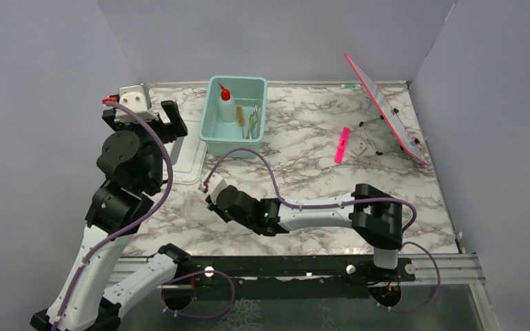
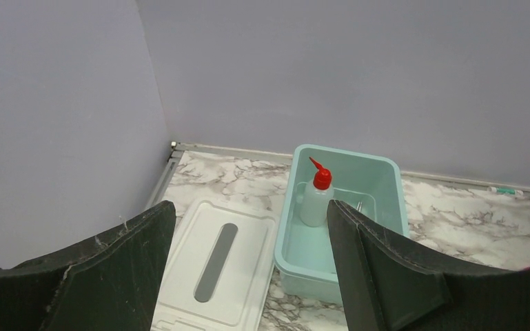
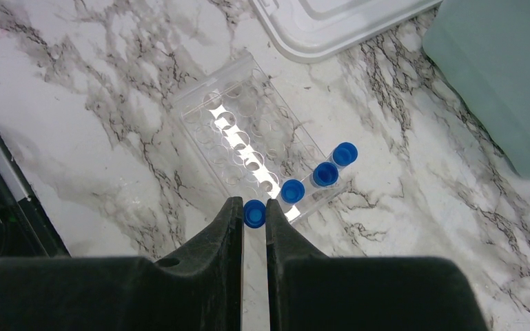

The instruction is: Organize the chemistry lab equipment

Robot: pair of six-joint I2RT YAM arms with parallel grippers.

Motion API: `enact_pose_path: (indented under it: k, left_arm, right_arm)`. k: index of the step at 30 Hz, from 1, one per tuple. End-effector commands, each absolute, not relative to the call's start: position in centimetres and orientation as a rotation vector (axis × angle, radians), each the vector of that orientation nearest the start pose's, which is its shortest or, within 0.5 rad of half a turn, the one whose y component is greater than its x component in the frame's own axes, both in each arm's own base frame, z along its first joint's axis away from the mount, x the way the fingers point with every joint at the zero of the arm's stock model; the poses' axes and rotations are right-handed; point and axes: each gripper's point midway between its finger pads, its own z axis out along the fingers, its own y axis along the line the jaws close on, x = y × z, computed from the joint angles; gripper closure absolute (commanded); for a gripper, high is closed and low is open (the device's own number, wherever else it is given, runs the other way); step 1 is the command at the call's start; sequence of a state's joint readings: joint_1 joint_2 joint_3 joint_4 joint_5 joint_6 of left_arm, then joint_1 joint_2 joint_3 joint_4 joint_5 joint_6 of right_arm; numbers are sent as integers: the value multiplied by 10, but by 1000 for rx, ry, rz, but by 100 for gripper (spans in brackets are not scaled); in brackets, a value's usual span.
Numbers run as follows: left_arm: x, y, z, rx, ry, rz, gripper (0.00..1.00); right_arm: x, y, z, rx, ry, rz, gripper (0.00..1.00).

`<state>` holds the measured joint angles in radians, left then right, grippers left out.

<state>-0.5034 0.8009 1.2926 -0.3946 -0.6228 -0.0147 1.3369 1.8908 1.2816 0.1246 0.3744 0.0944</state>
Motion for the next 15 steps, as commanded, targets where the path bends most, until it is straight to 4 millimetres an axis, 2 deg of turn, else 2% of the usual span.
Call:
enact_pose_path:
  k: [1, 15]
  left_arm:
    - [264, -23, 449, -161, 1487, 74, 16]
    - [267, -24, 445, -163, 1492, 80, 16]
  right_arm:
    - [187, 502, 113, -977, 1780, 490, 89]
    - [187, 496, 100, -948, 1803, 492, 86]
